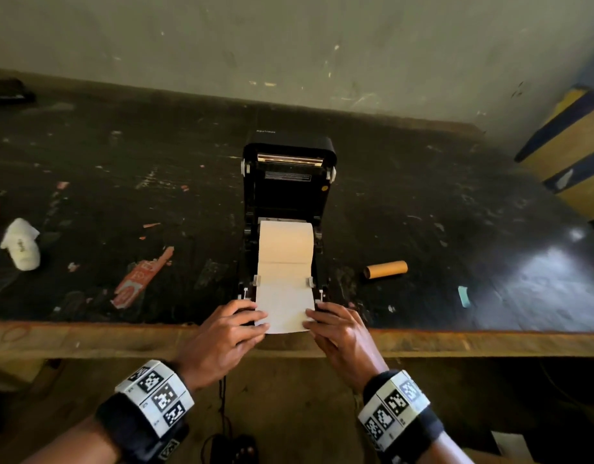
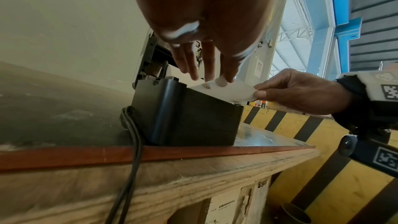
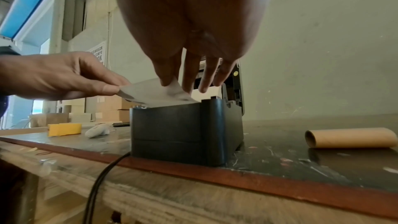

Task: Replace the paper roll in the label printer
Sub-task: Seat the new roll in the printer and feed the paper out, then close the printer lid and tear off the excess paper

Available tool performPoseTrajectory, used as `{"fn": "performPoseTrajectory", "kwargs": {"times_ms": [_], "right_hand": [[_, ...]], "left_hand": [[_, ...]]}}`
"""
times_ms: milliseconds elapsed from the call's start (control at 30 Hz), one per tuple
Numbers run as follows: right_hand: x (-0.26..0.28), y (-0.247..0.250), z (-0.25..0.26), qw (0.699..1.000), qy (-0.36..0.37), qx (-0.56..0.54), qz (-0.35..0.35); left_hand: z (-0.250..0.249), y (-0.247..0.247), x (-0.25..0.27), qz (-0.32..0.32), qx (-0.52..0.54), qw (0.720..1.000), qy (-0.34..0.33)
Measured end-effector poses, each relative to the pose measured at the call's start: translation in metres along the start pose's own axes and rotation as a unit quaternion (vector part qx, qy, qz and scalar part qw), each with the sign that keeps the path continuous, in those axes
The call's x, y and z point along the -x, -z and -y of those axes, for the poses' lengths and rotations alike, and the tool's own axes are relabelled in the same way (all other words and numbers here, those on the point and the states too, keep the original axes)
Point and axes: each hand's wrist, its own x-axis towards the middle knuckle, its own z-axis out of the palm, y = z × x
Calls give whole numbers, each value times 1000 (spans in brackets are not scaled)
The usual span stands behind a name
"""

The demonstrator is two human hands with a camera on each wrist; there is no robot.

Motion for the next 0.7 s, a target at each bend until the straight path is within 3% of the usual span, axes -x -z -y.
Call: {"fn": "performPoseTrajectory", "kwargs": {"times_ms": [233,467,567,700], "right_hand": [[32,-2,12,1000,25,-2,6],[40,0,15,999,5,-31,33],[33,11,11,996,6,-58,65],[3,28,0,998,-1,-64,22]], "left_hand": [[-32,-4,28,-11,23,999,26],[-42,-6,36,-7,44,997,62],[-45,8,28,-21,49,995,86],[-37,39,-4,-61,38,994,81]]}}
